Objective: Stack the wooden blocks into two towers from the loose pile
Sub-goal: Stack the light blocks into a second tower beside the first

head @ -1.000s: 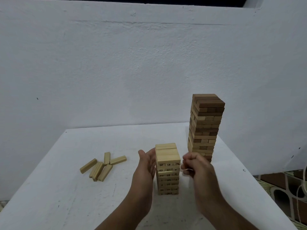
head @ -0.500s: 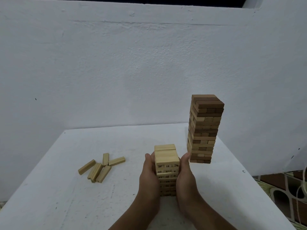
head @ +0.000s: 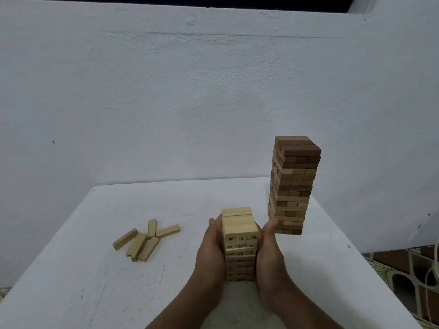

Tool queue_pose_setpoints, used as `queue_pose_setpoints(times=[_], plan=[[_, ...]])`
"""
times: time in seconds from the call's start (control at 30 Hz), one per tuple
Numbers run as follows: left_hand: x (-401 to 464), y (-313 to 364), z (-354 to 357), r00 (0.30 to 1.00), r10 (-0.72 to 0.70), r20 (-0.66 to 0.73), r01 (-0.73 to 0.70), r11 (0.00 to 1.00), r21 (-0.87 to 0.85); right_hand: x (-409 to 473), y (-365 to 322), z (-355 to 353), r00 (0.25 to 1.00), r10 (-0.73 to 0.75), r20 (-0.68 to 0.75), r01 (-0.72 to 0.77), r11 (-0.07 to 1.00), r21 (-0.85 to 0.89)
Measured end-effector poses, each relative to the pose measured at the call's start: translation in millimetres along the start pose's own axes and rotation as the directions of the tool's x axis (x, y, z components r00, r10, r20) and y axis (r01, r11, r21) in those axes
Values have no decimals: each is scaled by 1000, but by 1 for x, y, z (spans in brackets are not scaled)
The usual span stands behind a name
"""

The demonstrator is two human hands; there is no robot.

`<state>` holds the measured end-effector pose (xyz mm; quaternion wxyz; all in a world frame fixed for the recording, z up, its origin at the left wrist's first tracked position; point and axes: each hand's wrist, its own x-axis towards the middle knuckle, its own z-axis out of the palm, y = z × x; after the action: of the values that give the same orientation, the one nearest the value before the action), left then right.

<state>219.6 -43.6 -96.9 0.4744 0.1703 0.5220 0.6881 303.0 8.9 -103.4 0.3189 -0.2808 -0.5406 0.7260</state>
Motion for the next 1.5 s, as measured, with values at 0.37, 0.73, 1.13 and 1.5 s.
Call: queue_pose_setpoints(times=[0.37, 0.73, 1.13, 1.5], plan=[[-7, 23, 14, 968, 251, 25, -252, 960, 122, 0, -22, 10, 972, -203, -114, 189, 974, -127], [-15, 27, 28, 966, 257, -5, -257, 966, 43, 0, -14, 21, 975, -196, -105, 186, 978, -93], [-4, 28, -34, 931, 294, 216, -353, 877, 325, -13, -21, -30, 965, -230, 123, 259, 896, -360], [-6, 23, -57, 907, 225, 357, -405, 705, 583, -13, -21, -54, 958, -195, 208, 280, 789, -547]])
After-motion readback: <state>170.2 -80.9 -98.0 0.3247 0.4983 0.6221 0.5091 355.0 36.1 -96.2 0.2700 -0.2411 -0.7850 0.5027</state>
